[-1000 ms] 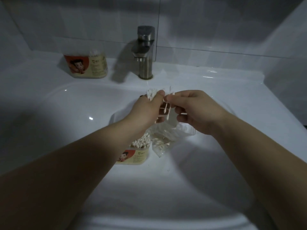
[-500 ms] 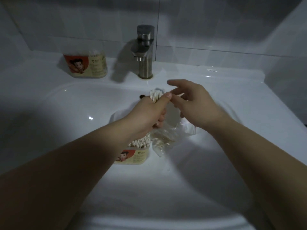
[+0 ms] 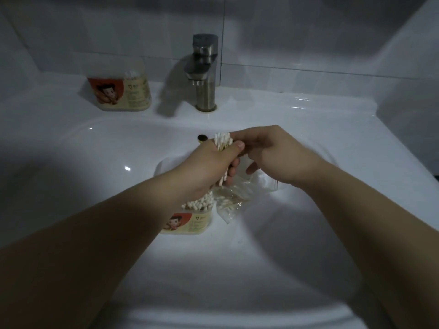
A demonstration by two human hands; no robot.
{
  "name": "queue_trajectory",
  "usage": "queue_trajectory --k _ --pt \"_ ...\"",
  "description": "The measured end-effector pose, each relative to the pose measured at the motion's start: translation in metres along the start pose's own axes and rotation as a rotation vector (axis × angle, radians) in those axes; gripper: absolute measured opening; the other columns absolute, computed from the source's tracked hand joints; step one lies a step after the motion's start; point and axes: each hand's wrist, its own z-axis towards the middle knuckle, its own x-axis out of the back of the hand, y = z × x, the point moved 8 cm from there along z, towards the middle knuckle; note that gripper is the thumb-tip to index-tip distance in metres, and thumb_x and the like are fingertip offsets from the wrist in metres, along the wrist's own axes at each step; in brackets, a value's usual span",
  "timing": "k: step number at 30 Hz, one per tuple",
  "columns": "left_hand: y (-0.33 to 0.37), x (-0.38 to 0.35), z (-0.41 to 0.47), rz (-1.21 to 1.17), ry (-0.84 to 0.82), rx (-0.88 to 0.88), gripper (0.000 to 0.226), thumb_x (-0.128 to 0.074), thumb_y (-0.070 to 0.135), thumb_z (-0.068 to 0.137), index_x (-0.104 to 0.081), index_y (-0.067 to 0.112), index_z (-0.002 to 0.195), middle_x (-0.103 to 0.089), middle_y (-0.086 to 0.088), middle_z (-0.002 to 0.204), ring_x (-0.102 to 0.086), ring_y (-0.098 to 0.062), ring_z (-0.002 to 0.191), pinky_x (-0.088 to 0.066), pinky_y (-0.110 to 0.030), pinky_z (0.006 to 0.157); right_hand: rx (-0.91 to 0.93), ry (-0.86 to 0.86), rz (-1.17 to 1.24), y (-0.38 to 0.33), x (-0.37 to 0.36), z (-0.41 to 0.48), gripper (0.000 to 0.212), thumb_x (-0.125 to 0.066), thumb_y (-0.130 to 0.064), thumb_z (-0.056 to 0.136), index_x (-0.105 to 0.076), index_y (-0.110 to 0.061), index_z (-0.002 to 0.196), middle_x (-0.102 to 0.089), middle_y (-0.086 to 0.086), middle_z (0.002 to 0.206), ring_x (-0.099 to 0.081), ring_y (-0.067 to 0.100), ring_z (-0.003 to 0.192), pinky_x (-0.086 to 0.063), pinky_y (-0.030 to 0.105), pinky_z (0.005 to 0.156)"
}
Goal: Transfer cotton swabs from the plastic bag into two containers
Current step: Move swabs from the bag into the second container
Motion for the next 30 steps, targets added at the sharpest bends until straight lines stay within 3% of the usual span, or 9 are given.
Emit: queue_trajectory --k 3,5,9,12,18,20,23,25,30 --pt "0.002 0.01 0.002 -0.022 0.105 0.017 0.025 -0.057 0.03 0.105 -0.063 0.013 0.088 -0.049 0.007 0.053 -0.043 -0.007 0.043 -0.036 -0.019 0.039 -0.058 0.068 -0.039 0.006 0.003 0.002 0.042 -0.047 0.001 0.094 -0.067 -0.017 0.126 -0.077 0.0 0.096 -0.075 0.017 0.079 -0.063 0.037 0.067" --pt "0.003 0.018 0.003 -0.024 0.174 0.014 0.026 -0.059 0.032 0.103 -0.062 0.014 0.085 -0.048 0.007 0.051 -0.042 -0.008 0.041 -0.036 -0.02 0.039 -0.069 0.089 -0.124 0.007 0.006 0.0 0.018 -0.055 -0.014 0.097 -0.073 -0.017 0.099 -0.076 -0.001 0.078 -0.074 0.017 0.063 -0.061 0.032 0.059" --pt "0.005 0.022 0.003 -0.05 0.206 0.002 0.023 -0.06 0.031 0.103 -0.057 0.016 0.085 -0.047 0.007 0.051 -0.041 -0.009 0.041 -0.036 -0.02 0.04 -0.164 -0.071 -0.527 0.02 -0.003 0.0 0.027 -0.056 -0.025 0.092 -0.07 -0.017 0.071 -0.069 -0.002 0.068 -0.068 0.017 0.059 -0.054 0.027 0.061" --pt "0.005 0.021 0.002 -0.05 0.187 0.011 0.021 -0.06 0.032 0.103 -0.057 0.016 0.088 -0.047 0.008 0.053 -0.042 -0.008 0.043 -0.036 -0.02 0.041 -0.164 -0.299 -0.831 0.031 -0.024 -0.005 0.02 -0.056 -0.019 0.091 -0.068 -0.018 0.075 -0.06 -0.004 0.079 -0.06 0.023 0.077 -0.046 0.028 0.071" --pt "0.003 0.019 0.002 0.017 0.152 0.02 0.025 -0.058 0.035 0.103 -0.058 0.016 0.087 -0.049 0.009 0.052 -0.044 -0.011 0.044 -0.038 -0.021 0.043 -0.049 -0.527 -0.903 0.032 -0.06 -0.008 0.022 -0.055 -0.022 0.097 -0.068 -0.012 0.112 -0.068 0.005 0.11 -0.064 0.023 0.101 -0.051 0.037 0.093" --pt "0.002 0.018 0.002 0.036 0.142 0.025 0.026 -0.058 0.036 0.103 -0.058 0.016 0.087 -0.05 0.008 0.053 -0.045 -0.011 0.044 -0.039 -0.022 0.043 -0.048 -0.624 -1.002 0.038 -0.072 -0.011 0.027 -0.051 -0.024 0.101 -0.066 -0.012 0.12 -0.066 0.003 0.117 -0.06 0.02 0.107 -0.046 0.026 0.094" --pt "0.002 0.015 0.0 0.027 0.121 0.036 0.022 -0.058 0.034 0.103 -0.059 0.015 0.091 -0.051 0.006 0.059 -0.047 -0.007 0.043 -0.041 -0.021 0.042 0.008 -0.686 -1.115 0.045 -0.083 -0.015 0.025 -0.048 -0.03 0.102 -0.064 -0.014 0.113 -0.057 -0.005 0.099 -0.053 0.016 0.094 -0.036 0.023 0.08" --pt "0.003 0.014 -0.001 0.047 0.109 0.04 0.022 -0.058 0.034 0.104 -0.059 0.015 0.092 -0.051 0.005 0.062 -0.048 -0.006 0.044 -0.041 -0.021 0.043 0.036 -0.652 -1.102 0.046 -0.087 -0.014 0.011 -0.053 -0.029 0.097 -0.062 -0.022 0.096 -0.057 -0.007 0.091 -0.057 0.019 0.089 -0.046 0.03 0.081" --pt "0.006 0.011 -0.004 0.097 0.087 0.033 0.025 -0.057 0.035 0.104 -0.056 0.014 0.091 -0.052 0.002 0.066 -0.048 -0.006 0.044 -0.042 -0.021 0.042 0.039 -0.682 -1.043 0.041 -0.089 -0.019 0.025 -0.05 -0.033 0.079 -0.034 -0.032 0.06 -0.04 -0.015 0.062 -0.055 0.023 0.064 -0.052 0.038 0.064"
